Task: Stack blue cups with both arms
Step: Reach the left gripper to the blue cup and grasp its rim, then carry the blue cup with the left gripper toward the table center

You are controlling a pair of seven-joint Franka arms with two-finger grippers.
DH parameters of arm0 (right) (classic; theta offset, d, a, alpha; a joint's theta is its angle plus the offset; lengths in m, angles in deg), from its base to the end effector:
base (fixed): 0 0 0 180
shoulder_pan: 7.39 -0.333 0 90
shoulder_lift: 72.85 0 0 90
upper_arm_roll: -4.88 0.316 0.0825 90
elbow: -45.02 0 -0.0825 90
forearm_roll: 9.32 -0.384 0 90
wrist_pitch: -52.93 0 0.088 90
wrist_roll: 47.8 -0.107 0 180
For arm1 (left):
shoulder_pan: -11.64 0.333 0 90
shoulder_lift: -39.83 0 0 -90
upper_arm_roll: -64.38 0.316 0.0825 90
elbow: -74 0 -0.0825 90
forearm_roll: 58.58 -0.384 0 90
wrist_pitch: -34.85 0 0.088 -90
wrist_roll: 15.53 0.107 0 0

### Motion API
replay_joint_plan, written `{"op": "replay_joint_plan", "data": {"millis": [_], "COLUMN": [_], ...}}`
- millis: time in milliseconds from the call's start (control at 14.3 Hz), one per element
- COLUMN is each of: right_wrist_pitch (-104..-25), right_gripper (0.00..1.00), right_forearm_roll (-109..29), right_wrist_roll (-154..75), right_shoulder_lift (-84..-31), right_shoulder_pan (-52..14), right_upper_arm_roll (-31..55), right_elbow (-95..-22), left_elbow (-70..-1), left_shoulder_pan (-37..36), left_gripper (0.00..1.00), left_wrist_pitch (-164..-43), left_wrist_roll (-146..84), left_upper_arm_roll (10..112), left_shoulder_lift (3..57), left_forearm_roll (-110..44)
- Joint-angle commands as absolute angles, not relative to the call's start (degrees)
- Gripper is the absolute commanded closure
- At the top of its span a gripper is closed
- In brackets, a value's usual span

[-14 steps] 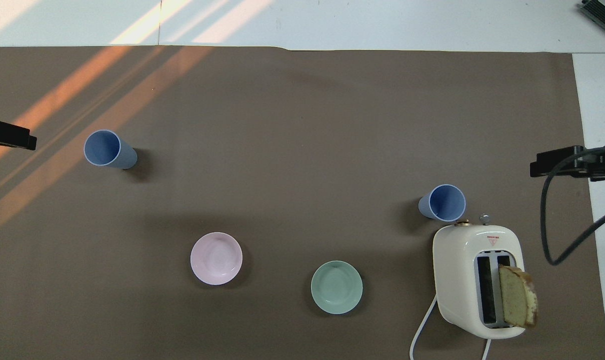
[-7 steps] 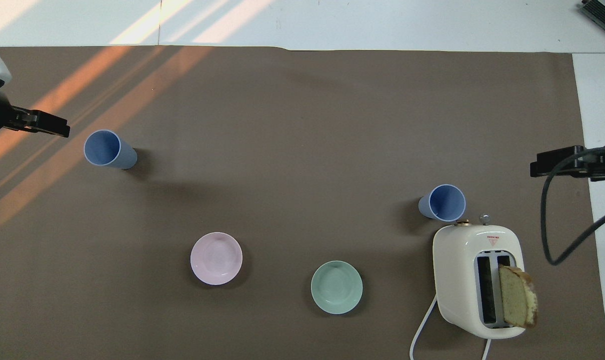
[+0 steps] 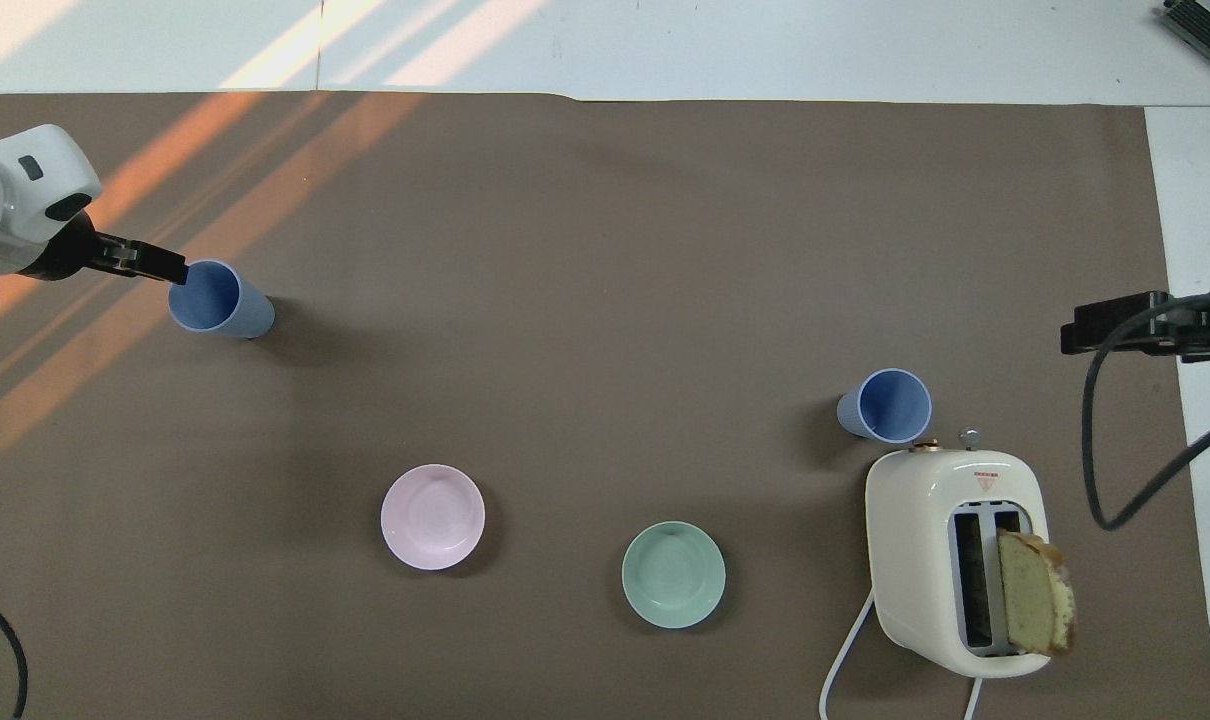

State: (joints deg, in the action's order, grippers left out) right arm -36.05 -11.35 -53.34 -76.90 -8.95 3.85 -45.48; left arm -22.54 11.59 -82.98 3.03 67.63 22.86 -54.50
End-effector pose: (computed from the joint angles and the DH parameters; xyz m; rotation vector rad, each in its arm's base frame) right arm 0.5307 0.0084 0.6572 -3.0991 0.1334 -0.0654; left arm 0.6514 0.0293 0.4339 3.0839 -0.3724 0.1300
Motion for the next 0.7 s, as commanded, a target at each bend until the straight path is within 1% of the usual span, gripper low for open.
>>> {"op": "replay_joint_plan", "data": {"millis": [0, 140, 210, 280, 350, 490, 560, 630], "right_wrist_pitch": [-36.0, -35.9, -35.9, -36.0, -35.9, -35.9, -36.4, -36.4], "right_gripper": [0.00, 0.00, 0.00, 0.00, 0.00, 0.00, 0.00, 0.00], "right_forearm_roll": [-11.0, -11.0, -11.0, -11.0, -11.0, -11.0, -11.0, -11.0], "right_wrist_roll": [-54.5, -54.5, -54.5, -54.5, -54.5, -54.5, -54.5, -54.7], "right_shoulder_lift": [-77.3, -77.3, -77.3, -77.3, -77.3, -77.3, -77.3, -77.3], "right_shoulder_pan": [-8.2, -8.2, -8.3, -8.3, -8.3, -8.2, -8.2, -8.3], "right_upper_arm_roll": [4.4, 4.4, 4.4, 4.4, 4.4, 4.4, 4.4, 4.4], "right_elbow": [-45.8, -45.8, -45.8, -45.8, -45.8, -45.8, -45.8, -45.8], "left_elbow": [-26.1, -28.5, -30.0, -30.9, -31.6, -32.0, -32.3, -32.3], "left_shoulder_pan": [12.3, 12.3, 12.3, 12.3, 12.2, 12.3, 12.3, 12.3], "left_gripper": [0.00, 0.04, 0.10, 0.22, 0.40, 0.83, 1.00, 1.00], "left_wrist_pitch": [-87.9, -90.8, -91.2, -91.0, -90.9, -90.4, -90.1, -89.3], "left_wrist_roll": [4.6, 5.1, 5.0, 5.0, 5.0, 5.0, 5.0, 5.0], "left_upper_arm_roll": [67.1, 67.2, 67.2, 67.2, 67.1, 67.1, 67.1, 67.1], "left_shoulder_lift": [22.3, 21.7, 21.9, 22.2, 22.4, 22.9, 22.9, 23.0], "left_forearm_roll": [-53.5, -53.5, -53.5, -53.5, -53.2, -53.1, -53.0, -53.1]}}
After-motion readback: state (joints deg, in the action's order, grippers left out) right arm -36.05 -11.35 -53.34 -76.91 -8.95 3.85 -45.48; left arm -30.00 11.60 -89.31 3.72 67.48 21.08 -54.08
